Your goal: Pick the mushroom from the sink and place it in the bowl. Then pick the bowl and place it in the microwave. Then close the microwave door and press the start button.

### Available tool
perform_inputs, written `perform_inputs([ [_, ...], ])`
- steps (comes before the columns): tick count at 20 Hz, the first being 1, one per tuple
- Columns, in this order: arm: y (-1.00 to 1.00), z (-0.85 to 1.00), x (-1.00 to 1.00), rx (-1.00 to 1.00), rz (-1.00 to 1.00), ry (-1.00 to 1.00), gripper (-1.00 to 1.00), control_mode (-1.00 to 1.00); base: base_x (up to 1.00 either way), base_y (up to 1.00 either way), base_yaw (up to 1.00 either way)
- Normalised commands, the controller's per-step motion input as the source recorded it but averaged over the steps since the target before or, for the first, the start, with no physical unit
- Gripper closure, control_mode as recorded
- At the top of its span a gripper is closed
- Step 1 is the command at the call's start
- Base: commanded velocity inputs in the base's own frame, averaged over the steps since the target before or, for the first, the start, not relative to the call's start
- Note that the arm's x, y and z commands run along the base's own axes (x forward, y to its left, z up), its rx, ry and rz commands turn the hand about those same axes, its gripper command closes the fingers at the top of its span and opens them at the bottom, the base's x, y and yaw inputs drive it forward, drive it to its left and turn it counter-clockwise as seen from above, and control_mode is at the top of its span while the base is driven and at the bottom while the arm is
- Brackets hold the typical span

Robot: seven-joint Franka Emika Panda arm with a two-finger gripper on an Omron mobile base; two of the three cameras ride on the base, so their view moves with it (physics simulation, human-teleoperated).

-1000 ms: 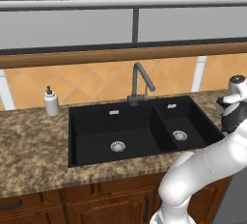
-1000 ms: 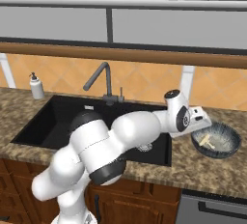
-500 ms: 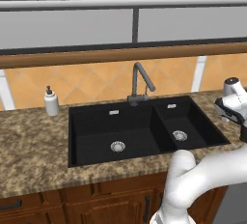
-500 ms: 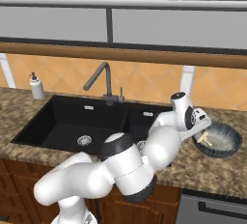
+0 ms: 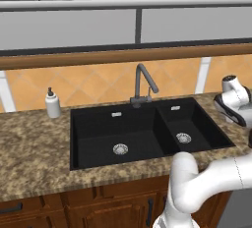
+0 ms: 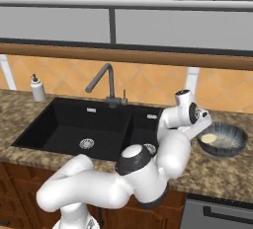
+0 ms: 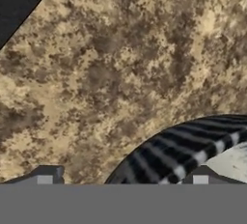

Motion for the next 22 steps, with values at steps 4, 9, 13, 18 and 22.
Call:
perform_inputs([
  [4,-0.03,-0.51,-0.25,0.0,0.09,0.17,1.0,-1.0,0.0,0.0,0.0],
  [9,-0.01,0.37,-0.38,0.05,0.0,0.01,1.0,-1.0,0.0,0.0,0.0],
  [13,0.14,1.0,-0.61,0.0,0.0,-0.12,1.0,-1.0,0.0,0.0,0.0],
  [18,0.39,1.0,-0.77,0.0,0.04,-0.22,1.0,-1.0,0.0,0.0,0.0],
  [22,0.61,1.0,-0.83,0.0,0.1,-0.2,1.0,-1.0,0.0,0.0,0.0],
])
